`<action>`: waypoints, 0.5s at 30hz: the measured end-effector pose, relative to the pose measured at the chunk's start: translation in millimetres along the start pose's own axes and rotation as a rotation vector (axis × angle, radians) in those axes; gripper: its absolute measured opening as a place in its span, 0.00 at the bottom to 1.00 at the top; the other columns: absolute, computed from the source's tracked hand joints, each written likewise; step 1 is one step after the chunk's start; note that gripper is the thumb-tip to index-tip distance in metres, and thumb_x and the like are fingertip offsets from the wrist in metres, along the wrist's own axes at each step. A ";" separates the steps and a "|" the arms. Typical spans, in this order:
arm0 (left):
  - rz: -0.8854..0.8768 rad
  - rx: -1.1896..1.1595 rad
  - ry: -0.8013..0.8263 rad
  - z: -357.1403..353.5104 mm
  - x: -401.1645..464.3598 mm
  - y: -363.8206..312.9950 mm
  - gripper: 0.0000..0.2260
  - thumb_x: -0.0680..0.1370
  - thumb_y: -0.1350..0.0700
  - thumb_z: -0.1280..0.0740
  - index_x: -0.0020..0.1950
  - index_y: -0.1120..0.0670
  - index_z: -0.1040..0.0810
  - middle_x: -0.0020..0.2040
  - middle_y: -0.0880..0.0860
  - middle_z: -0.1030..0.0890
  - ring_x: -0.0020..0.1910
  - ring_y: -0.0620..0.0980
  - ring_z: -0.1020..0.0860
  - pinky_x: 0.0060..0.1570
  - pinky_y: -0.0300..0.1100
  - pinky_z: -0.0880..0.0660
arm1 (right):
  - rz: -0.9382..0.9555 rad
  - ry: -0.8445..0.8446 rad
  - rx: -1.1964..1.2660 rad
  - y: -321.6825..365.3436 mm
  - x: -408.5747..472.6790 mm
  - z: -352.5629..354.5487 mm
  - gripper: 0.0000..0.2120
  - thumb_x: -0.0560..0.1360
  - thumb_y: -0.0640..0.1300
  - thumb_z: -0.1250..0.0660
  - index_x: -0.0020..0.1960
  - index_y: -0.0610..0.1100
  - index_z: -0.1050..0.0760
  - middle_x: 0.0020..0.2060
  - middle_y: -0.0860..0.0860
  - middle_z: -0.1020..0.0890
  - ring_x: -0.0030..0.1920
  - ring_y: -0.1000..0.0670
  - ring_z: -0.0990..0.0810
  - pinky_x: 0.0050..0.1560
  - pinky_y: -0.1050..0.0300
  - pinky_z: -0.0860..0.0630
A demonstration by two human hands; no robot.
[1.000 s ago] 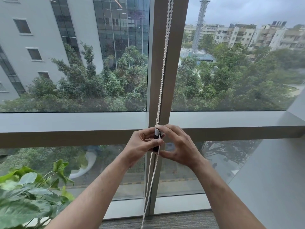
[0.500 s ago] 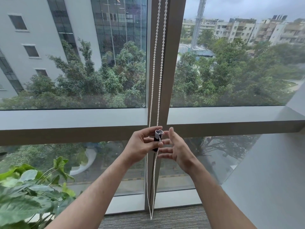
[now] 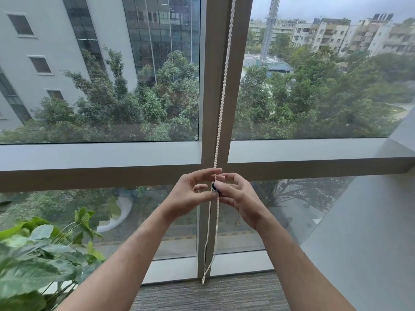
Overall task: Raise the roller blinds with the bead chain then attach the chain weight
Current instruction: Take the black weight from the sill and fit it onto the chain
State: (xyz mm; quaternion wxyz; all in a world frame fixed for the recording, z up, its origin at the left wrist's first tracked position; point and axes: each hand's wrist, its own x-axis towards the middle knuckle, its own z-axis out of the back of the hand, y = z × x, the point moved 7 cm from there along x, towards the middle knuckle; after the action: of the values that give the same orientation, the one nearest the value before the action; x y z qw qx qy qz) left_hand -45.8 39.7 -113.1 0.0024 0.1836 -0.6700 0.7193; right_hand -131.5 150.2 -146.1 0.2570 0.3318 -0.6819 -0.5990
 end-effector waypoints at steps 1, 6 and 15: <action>0.003 -0.015 0.000 2.3 -0.7 -0.1 0.23 0.71 0.64 0.27 0.65 0.51 0.20 0.58 0.56 0.15 0.58 0.52 0.18 0.62 0.50 0.23 | 0.020 -0.010 -0.015 -2.6 -0.5 1.7 0.26 0.66 0.53 0.22 0.60 0.45 0.24 0.48 0.46 0.13 0.51 0.47 0.14 0.53 0.54 0.18; -0.004 -0.059 -0.041 2.8 -2.1 3.6 0.17 0.75 0.66 0.30 0.63 0.57 0.20 0.56 0.59 0.15 0.56 0.55 0.17 0.56 0.45 0.21 | 0.069 -0.067 -0.090 -20.0 -6.0 10.5 0.24 0.67 0.52 0.21 0.60 0.47 0.22 0.51 0.43 0.14 0.55 0.47 0.15 0.60 0.51 0.20; -0.068 -0.080 -0.284 6.7 -7.5 15.7 0.11 0.75 0.67 0.29 0.49 0.53 0.25 0.46 0.58 0.14 0.41 0.56 0.14 0.43 0.46 0.19 | 0.038 -0.132 -0.086 -62.2 -20.5 16.7 0.24 0.64 0.53 0.19 0.56 0.48 0.20 0.50 0.50 0.14 0.53 0.55 0.16 0.53 0.61 0.20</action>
State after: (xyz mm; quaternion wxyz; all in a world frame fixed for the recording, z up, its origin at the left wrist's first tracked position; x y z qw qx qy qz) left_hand -40.9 33.4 -130.1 -0.0605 0.3059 -0.6850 0.6584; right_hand -121.8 172.7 -209.0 0.2368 0.2671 -0.6772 -0.6434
